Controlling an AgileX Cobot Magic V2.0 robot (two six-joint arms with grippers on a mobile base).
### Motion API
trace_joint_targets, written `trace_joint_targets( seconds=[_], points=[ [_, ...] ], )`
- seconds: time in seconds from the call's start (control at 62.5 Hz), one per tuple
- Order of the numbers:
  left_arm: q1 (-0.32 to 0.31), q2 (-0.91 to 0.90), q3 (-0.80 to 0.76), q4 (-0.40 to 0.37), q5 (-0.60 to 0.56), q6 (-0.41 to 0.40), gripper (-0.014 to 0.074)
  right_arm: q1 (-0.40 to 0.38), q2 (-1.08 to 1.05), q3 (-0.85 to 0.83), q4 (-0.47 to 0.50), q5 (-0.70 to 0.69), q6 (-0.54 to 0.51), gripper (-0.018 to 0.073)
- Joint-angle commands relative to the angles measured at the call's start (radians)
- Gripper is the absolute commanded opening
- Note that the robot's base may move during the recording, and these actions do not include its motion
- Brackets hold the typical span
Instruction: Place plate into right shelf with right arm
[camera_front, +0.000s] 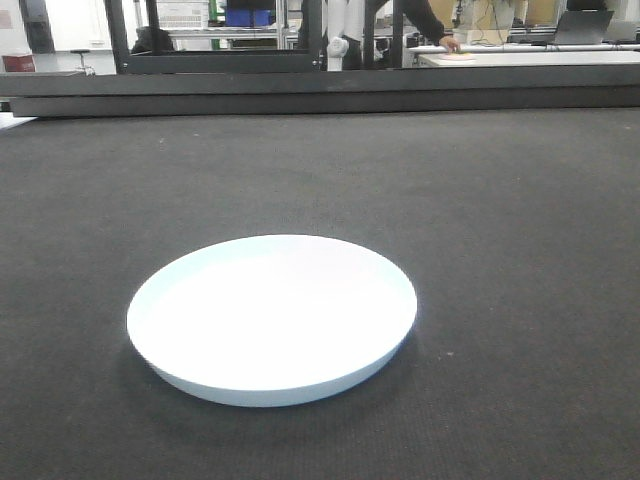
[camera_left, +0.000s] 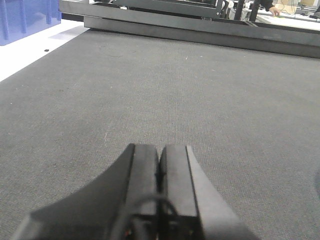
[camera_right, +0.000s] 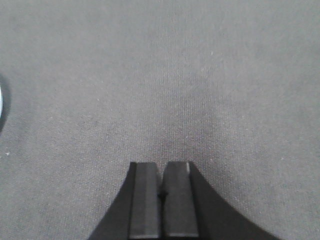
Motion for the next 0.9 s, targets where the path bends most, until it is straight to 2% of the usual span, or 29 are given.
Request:
trace_joint_targets(
  seconds=[0.0, 0.176, 0.32, 0.464, 0.576, 0.64, 0.736, 0.88],
  points=[
    [-0.002, -0.01, 0.01, -0.008, -0.09, -0.007, -0.0128, -0.004, 0.112, -0.072, -0.004, -0.056, 0.0, 0.0052],
    [-0.002, -0.01, 0.01, -0.008, -0.09, -0.007, -0.0128, 0.001, 0.333, -0.16, -0.004, -0.03, 0.0, 0.0052],
    [-0.002, -0.01, 0.01, -0.008, -0.09, -0.007, -0.0128, 0.063, 0.469, -0.233, -0.008, 0.007, 0.003, 0.0055],
    [-0.002, -0.01, 0.01, -0.008, -0.09, -0.007, -0.0128, 0.156, 0.597, -0.309, -0.067, 0.075, 0.157, 0.0064],
    [-0.002, -0.01, 0.01, -0.008, -0.09, -0.007, -0.0128, 0.246, 0.7, -0.381, -0.138, 0.159, 0.308, 0.02],
    [-0.002, -0.01, 0.01, -0.008, -0.09, -0.007, -0.0128, 0.297, 0.753, -0.426, -0.155, 0.195, 0.395, 0.0338],
    [-0.002, -0.01, 0.01, -0.008, -0.09, -0.007, -0.0128, 0.378, 0.842, -0.504, -0.158, 0.233, 0.45, 0.049],
    [-0.002, -0.01, 0.01, -0.008, -0.09, -0.007, -0.0128, 0.464, 0.961, -0.624, -0.153, 0.247, 0.45, 0.0505]
  ],
)
